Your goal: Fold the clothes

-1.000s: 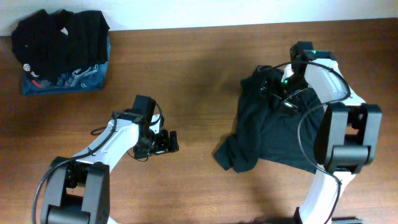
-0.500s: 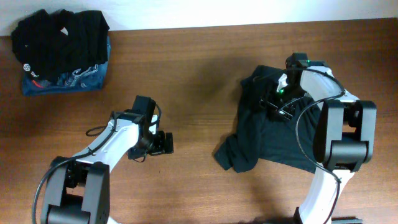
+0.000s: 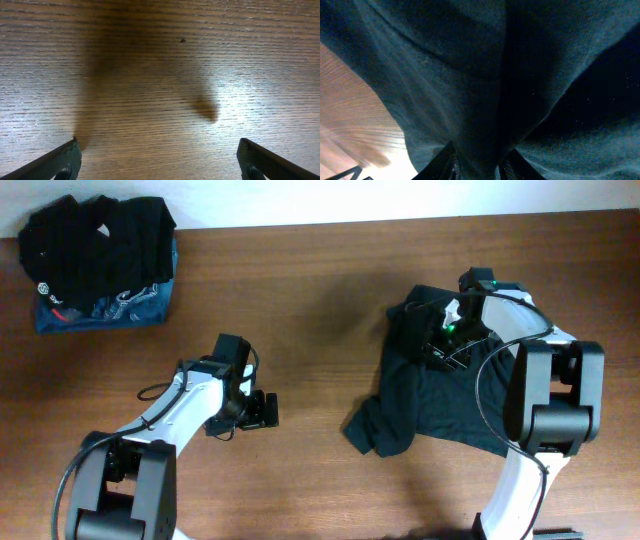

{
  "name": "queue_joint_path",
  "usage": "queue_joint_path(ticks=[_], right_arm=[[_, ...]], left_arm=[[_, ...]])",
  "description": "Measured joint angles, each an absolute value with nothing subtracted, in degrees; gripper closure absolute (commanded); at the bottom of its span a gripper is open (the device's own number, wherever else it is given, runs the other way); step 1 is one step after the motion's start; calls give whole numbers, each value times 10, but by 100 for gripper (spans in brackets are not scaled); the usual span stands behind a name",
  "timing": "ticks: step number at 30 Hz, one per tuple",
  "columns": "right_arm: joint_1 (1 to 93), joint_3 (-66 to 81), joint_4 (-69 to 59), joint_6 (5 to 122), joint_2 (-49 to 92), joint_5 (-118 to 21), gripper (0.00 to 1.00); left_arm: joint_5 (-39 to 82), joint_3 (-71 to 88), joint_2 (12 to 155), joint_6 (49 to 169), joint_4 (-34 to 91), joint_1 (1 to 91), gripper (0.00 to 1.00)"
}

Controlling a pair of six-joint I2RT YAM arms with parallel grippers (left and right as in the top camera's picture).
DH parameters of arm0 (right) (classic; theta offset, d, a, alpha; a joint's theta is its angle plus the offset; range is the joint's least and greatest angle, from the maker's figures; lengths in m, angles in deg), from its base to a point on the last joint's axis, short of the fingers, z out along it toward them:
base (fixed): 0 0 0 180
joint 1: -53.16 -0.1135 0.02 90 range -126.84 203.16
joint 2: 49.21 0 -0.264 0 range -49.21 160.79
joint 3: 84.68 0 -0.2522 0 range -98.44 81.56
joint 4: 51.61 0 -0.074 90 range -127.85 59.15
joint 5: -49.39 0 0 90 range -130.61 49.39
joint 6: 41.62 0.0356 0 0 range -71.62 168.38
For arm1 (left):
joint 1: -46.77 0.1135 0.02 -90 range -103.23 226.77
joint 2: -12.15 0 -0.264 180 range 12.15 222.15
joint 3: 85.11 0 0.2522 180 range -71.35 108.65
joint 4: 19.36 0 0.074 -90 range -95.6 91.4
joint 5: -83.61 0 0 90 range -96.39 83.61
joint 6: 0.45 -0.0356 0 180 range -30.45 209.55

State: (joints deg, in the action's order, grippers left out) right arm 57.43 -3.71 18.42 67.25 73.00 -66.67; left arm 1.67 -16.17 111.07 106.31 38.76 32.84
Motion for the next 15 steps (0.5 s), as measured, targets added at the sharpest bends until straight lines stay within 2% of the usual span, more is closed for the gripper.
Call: queue_joint_path(ticks=[3, 15], right_arm=[[574, -37, 190, 674, 730, -667, 81], [557, -96, 220, 676, 730, -682, 83]], left_arm=[[17, -162, 1111, 1063, 388, 328, 1], [16, -162, 1111, 1055, 390, 328, 1]])
